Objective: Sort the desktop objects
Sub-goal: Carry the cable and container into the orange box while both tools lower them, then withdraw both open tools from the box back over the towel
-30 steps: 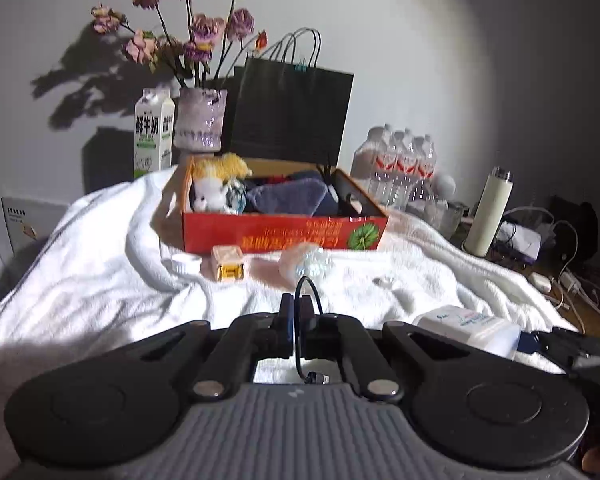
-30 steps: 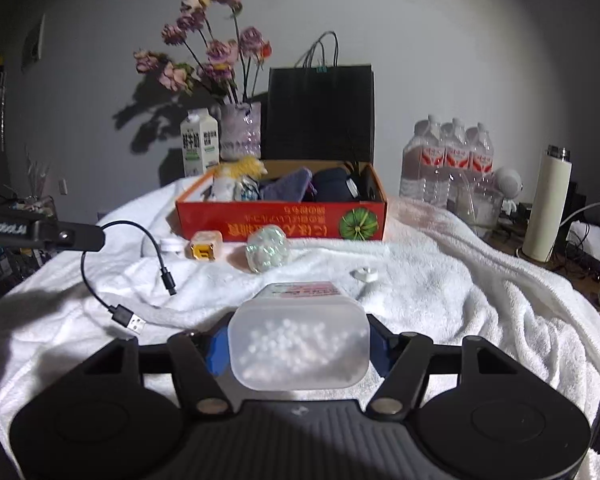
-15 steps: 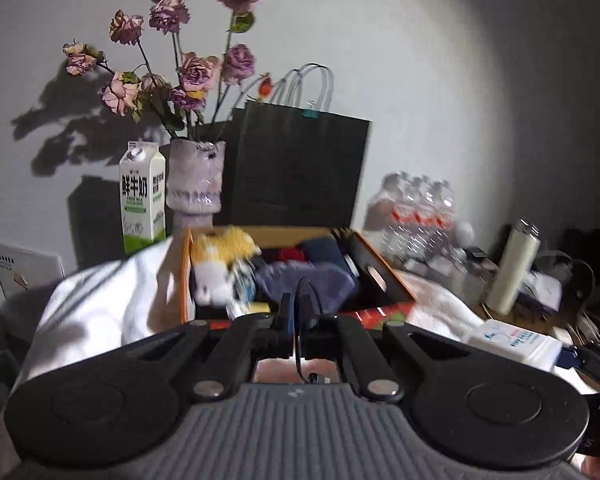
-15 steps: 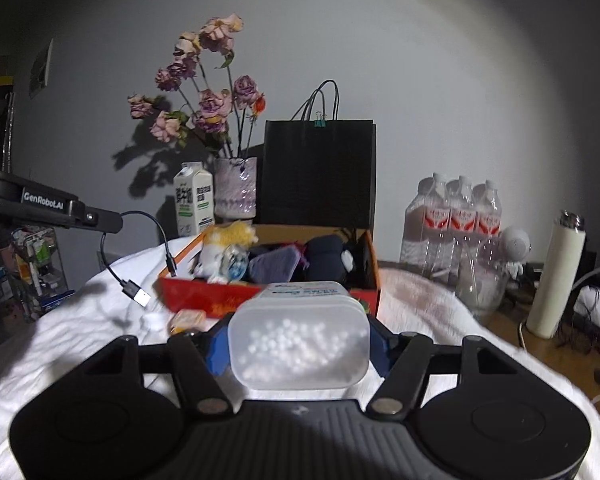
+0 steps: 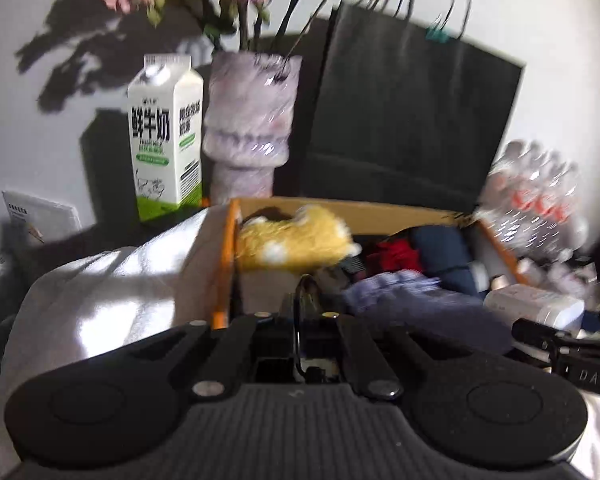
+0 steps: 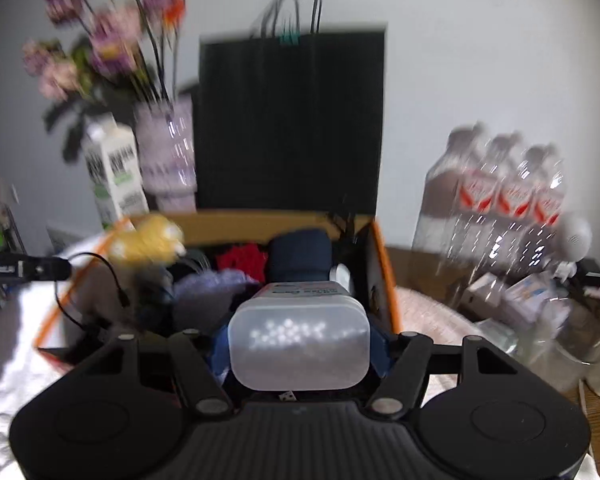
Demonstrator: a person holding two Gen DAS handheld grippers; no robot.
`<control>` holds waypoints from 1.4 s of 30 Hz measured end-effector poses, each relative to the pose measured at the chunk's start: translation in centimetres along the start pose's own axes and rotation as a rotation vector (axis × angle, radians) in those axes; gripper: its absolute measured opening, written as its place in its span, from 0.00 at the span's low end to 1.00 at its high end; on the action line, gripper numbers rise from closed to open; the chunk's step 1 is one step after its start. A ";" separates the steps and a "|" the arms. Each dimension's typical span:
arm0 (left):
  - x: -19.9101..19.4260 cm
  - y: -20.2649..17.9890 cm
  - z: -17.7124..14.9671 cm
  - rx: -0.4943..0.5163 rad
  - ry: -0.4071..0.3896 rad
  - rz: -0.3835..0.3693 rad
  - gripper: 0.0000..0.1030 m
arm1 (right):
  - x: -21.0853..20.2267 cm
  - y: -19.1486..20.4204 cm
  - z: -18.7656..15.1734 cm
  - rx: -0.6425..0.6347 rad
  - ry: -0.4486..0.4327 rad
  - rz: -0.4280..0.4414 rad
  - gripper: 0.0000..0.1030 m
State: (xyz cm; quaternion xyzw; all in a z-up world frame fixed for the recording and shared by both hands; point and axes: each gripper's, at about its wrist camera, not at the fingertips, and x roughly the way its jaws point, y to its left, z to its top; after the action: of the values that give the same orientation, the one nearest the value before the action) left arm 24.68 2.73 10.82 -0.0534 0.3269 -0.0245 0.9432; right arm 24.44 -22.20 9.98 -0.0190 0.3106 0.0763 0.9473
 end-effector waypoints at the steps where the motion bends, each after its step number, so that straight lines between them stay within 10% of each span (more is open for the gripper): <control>1: 0.9 0.2 0.0 0.011 0.014 0.015 0.03 | 1.1 0.4 0.1 -0.005 0.016 -0.006 0.63; 5: 3.0 0.8 -0.8 0.042 0.080 0.030 0.09 | 4.1 2.4 0.1 -0.045 0.059 0.037 0.63; 8: 2.7 1.0 -1.4 0.060 0.068 0.038 0.39 | 5.1 4.2 0.0 -0.123 0.046 0.062 0.64; 20: -3.2 0.1 -1.2 0.049 -0.039 0.108 0.88 | 0.3 1.8 0.7 -0.058 0.009 0.051 0.80; 42: -19.3 -0.5 -15.4 0.048 -0.148 0.043 1.00 | -15.9 5.0 -12.5 -0.091 -0.097 0.177 0.93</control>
State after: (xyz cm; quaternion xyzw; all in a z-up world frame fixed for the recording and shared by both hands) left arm -0.04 2.50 10.72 -0.0252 0.2567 -0.0079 0.9661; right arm 3.69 -20.45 9.34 -0.0309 0.2609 0.1745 0.9489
